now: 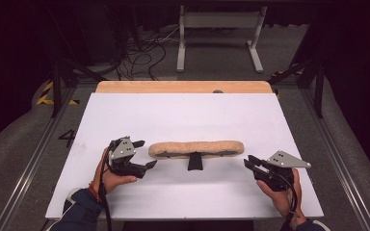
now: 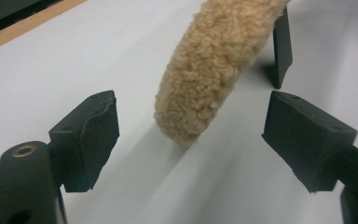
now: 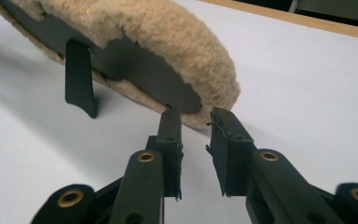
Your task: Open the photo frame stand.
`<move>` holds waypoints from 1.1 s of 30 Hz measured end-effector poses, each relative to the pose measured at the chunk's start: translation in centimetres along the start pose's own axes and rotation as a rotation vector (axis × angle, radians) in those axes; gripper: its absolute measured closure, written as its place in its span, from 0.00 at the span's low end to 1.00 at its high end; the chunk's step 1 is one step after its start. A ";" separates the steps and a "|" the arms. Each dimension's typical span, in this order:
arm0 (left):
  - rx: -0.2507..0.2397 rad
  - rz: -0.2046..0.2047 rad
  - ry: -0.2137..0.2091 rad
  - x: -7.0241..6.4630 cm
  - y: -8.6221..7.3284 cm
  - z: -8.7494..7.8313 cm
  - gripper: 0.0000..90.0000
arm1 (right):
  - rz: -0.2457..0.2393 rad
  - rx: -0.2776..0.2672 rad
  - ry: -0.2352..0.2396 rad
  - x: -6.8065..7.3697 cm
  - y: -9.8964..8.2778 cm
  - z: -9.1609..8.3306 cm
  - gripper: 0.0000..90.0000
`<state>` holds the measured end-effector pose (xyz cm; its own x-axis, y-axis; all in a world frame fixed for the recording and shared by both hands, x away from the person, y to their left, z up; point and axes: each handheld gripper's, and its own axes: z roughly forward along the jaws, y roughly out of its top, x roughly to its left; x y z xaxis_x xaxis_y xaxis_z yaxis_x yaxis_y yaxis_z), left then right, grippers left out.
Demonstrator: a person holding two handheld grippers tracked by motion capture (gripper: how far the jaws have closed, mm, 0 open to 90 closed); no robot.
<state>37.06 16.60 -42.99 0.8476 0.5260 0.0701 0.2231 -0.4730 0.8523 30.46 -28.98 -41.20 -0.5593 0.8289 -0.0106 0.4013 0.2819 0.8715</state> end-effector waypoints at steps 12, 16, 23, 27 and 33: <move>-0.042 0.007 -0.019 -0.5 0.9 0.0 0.23 | 0.034 -0.024 -0.014 -0.5 0.5 0.3 0.98; -0.043 0.002 -0.016 -0.5 1.0 0.1 0.23 | 0.030 -0.036 -0.021 -0.4 0.8 0.4 0.96; -0.046 0.009 -0.021 -0.7 1.3 0.4 0.23 | 0.037 -0.058 -0.027 -0.3 1.2 0.6 0.97; -0.040 0.008 -0.030 -0.7 1.3 0.7 0.24 | 0.042 -0.062 -0.028 -0.4 1.4 0.7 0.98; -0.039 0.014 -0.057 -0.6 1.4 0.9 0.33 | 0.062 -0.060 -0.022 -0.6 1.5 1.1 0.98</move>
<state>37.35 15.00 -42.36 0.8767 0.4780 0.0538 0.1928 -0.4518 0.8710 32.19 -28.51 -40.39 -0.5180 0.8547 0.0338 0.3904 0.2010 0.8984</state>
